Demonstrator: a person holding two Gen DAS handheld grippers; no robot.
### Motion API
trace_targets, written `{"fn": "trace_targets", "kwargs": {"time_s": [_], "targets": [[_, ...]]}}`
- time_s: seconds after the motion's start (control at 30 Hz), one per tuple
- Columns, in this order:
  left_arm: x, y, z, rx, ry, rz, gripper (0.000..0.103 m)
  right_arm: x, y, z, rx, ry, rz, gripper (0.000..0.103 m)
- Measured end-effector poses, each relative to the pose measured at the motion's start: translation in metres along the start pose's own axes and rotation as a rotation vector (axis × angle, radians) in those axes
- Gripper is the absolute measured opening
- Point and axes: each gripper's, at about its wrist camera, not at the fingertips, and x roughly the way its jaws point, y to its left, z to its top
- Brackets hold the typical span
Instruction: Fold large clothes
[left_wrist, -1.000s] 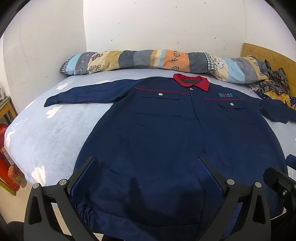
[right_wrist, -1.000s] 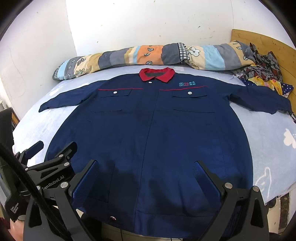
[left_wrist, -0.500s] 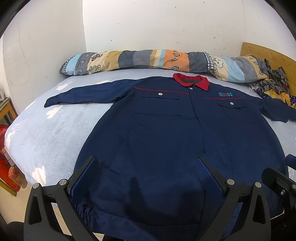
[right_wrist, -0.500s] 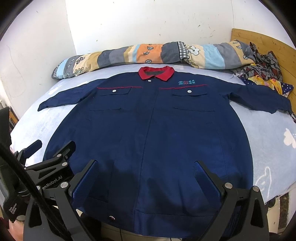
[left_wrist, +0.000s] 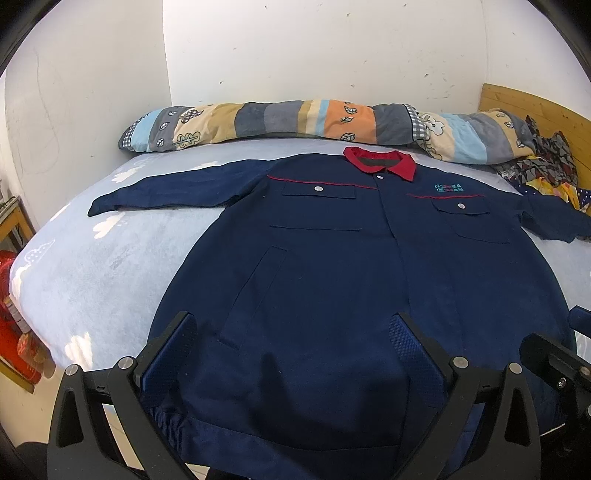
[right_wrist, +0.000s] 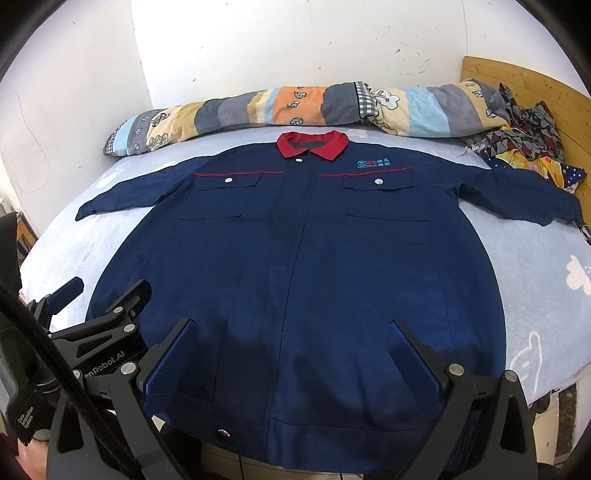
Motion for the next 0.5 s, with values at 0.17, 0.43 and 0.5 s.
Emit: {"fn": "trace_targets", "kwargs": {"time_s": [0.17, 0.43, 0.5], "targets": [[-0.001, -0.001, 0.0, -0.001, -0.003, -0.003, 0.103, 0.0, -0.001, 0.001, 0.004, 0.002, 0.004, 0.103], [-0.008, -0.002, 0.015, 0.004, -0.048, -0.008, 0.103, -0.001, -0.032, 0.01, 0.119, 0.004, 0.004, 0.103], [-0.007, -0.004, 0.014, 0.009, -0.039, -0.021, 0.103, -0.001, -0.036, 0.011, 0.139, 0.007, 0.005, 0.103]]}}
